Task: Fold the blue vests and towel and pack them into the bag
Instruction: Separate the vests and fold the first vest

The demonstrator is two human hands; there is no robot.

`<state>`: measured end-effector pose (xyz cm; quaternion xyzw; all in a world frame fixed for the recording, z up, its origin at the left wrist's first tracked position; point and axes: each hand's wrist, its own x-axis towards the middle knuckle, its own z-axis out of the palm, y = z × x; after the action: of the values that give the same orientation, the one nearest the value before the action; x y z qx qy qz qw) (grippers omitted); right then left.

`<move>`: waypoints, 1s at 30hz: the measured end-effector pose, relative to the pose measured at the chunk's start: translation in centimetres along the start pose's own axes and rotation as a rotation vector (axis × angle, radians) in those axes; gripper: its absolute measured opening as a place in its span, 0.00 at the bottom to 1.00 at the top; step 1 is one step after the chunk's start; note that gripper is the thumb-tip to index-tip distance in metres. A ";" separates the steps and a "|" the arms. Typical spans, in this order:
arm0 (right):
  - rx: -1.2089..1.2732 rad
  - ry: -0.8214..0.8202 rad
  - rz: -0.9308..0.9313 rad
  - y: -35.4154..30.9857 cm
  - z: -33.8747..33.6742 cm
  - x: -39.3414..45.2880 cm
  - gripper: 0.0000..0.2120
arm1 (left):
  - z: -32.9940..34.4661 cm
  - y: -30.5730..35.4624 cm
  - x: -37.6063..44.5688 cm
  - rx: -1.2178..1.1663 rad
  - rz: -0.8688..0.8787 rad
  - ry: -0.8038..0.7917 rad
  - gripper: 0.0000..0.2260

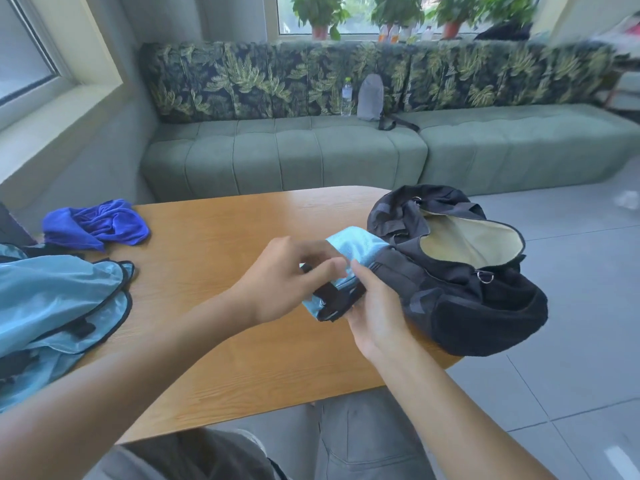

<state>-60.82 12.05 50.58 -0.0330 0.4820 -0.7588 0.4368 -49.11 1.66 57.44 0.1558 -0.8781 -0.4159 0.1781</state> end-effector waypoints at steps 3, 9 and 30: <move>0.026 0.043 0.033 -3.1 -0.6 -0.5 0.13 | -0.4 2.1 1.7 -0.117 0.010 0.144 0.14; 0.005 0.095 0.018 -10.7 -3.9 0.8 0.15 | 0.6 4.6 8.2 0.029 0.060 0.234 0.12; -0.090 0.260 0.207 -17.4 -13.8 11.5 0.08 | 16.0 -1.1 35.3 1.184 0.187 -0.619 0.12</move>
<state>-85.38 16.48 52.17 0.0959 0.5686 -0.6854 0.4447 -87.38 -3.14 53.62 0.0241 -0.9783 0.1271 -0.1620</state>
